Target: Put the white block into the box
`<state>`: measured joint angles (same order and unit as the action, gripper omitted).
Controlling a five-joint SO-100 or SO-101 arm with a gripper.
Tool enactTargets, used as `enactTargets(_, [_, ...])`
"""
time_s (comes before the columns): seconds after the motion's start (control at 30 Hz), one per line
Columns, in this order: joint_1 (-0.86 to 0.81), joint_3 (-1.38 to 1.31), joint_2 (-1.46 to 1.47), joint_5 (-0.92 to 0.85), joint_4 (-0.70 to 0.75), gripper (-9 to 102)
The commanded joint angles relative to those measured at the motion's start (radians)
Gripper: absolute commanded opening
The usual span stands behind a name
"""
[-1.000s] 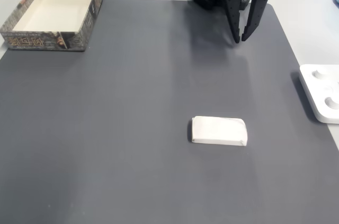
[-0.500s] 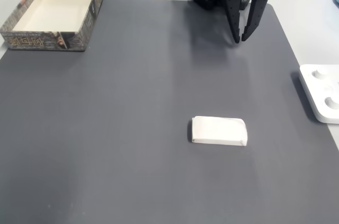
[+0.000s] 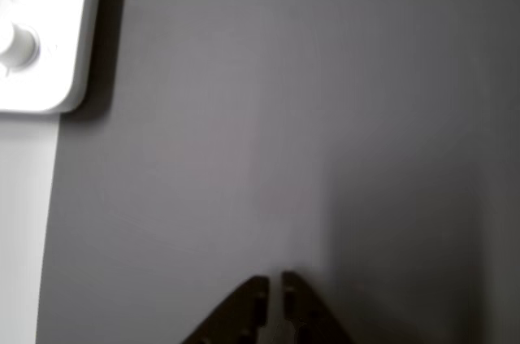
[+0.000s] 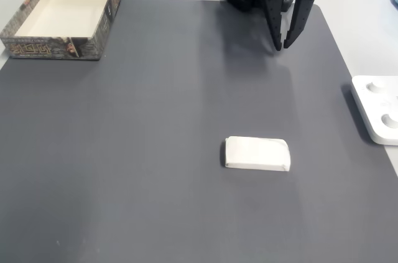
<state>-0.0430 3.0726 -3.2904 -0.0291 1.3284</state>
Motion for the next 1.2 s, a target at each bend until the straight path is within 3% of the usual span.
enactTargets(0.0, [-0.003,0.02,-0.035,-0.014,0.003,-1])
enactTargets(0.33, [-0.043,-0.097,0.031,-0.037,-0.034,-2])
enactTargets(1.17, [-0.091,-0.568,0.69,-0.04,-0.026,-2])
